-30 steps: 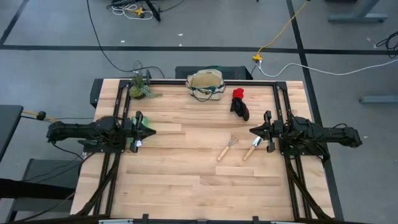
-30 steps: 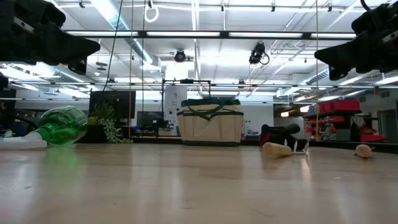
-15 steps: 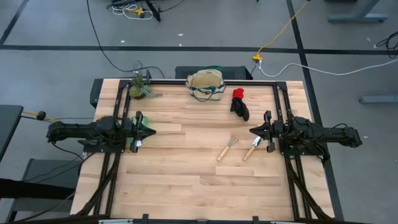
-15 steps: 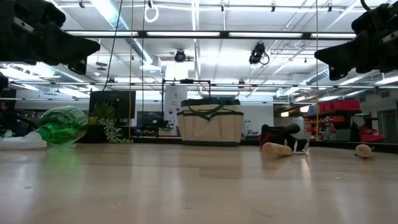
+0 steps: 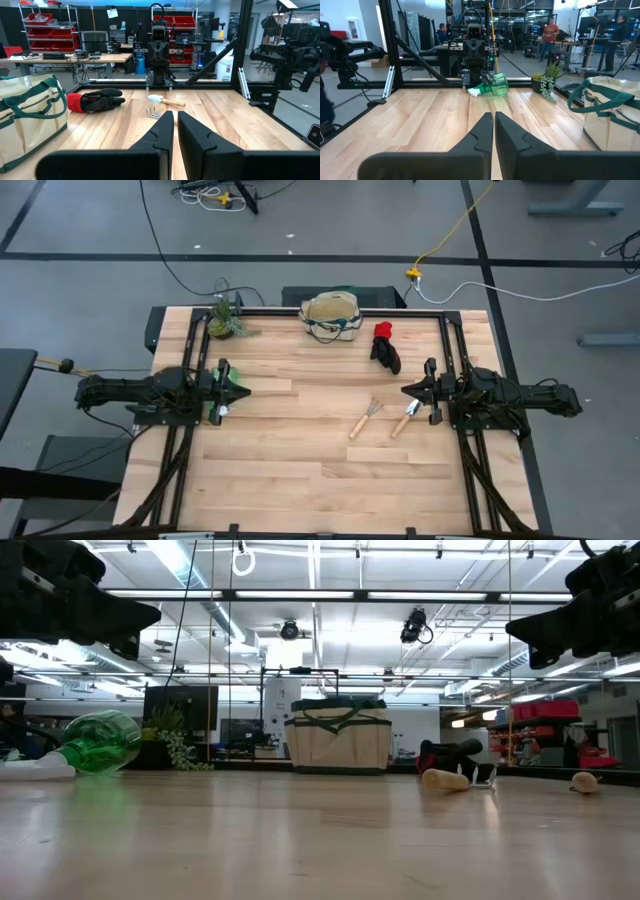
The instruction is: Pick & Place Garden tools in Gardening bag
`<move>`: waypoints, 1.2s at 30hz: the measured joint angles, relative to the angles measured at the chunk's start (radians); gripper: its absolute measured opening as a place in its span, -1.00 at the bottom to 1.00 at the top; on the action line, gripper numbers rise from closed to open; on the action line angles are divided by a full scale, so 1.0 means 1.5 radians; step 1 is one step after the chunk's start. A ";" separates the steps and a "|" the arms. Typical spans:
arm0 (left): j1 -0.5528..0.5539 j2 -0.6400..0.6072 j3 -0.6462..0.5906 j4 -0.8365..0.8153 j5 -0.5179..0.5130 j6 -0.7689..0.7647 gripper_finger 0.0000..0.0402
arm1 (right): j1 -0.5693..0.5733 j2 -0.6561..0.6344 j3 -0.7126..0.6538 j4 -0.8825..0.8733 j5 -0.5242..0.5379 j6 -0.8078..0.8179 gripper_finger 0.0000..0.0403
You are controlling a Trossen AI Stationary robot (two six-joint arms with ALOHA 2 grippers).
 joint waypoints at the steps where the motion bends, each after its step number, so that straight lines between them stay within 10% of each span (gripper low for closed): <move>1: 0.000 0.000 0.000 0.000 0.000 0.000 -0.84 | 0.000 0.000 0.000 0.000 0.000 0.000 -0.89; 36: 0.000 0.000 0.000 0.003 -0.010 -0.015 -0.84 | 0.000 0.000 0.000 0.000 0.000 0.000 -0.89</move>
